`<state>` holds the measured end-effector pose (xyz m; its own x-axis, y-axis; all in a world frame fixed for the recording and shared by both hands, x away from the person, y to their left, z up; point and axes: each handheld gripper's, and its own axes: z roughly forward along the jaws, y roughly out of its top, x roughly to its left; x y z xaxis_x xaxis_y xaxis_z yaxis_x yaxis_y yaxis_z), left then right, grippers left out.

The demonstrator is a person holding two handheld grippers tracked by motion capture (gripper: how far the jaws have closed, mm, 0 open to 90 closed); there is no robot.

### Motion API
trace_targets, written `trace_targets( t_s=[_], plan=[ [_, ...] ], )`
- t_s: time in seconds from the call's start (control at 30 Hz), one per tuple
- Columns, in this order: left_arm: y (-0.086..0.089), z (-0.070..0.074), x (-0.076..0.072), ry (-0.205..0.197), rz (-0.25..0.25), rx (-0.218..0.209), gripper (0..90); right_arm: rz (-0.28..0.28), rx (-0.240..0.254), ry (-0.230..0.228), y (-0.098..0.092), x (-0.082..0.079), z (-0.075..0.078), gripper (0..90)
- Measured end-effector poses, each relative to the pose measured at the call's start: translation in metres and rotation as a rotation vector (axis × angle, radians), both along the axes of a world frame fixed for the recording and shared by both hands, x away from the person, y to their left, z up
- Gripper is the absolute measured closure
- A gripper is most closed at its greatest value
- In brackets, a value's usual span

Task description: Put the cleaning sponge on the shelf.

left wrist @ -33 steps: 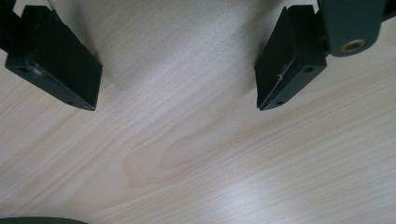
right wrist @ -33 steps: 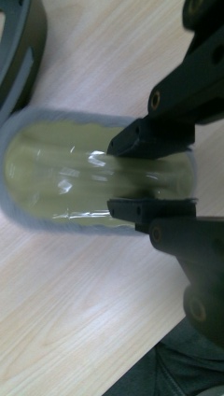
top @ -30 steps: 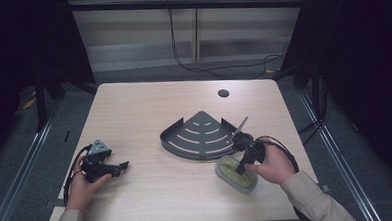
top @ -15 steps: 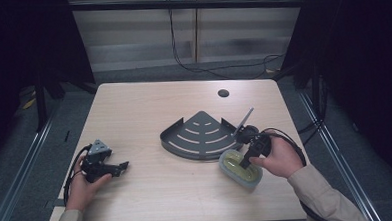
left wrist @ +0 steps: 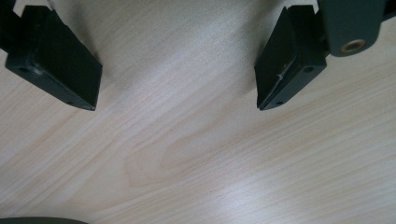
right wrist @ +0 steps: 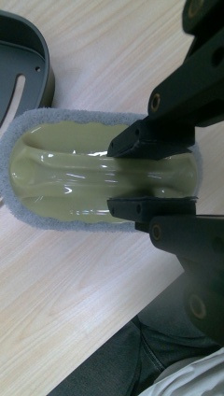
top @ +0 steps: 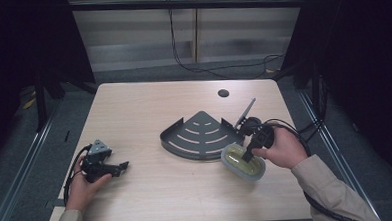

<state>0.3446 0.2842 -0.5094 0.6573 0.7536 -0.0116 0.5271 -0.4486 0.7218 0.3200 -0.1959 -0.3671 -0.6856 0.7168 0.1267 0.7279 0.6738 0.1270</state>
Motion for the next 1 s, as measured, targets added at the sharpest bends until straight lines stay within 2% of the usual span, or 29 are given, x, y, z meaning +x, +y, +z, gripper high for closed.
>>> trace_targets(
  t_s=[0.63, 0.8, 0.83, 1.0],
  plan=[
    [-0.001, 0.0, 0.0, -0.001, 0.006, -0.008, 14.3, -0.009, -0.01, -0.013, -0.001, 0.016, 0.024, 71.3],
    [0.0, 0.0, 0.0, -0.001, 0.004, -0.009, 14.3, -0.022, -0.005, -0.024, -0.001, 0.023, 0.031, 71.3],
    [0.0, 0.0, 0.0, -0.001, 0.004, -0.009, 14.3, -0.028, 0.012, -0.031, -0.001, 0.027, 0.033, 71.3],
    [0.0, 0.0, 0.0, -0.001, 0.003, -0.009, 14.3, -0.04, 0.006, -0.031, 0.0, 0.035, 0.037, 71.3]
  ],
)
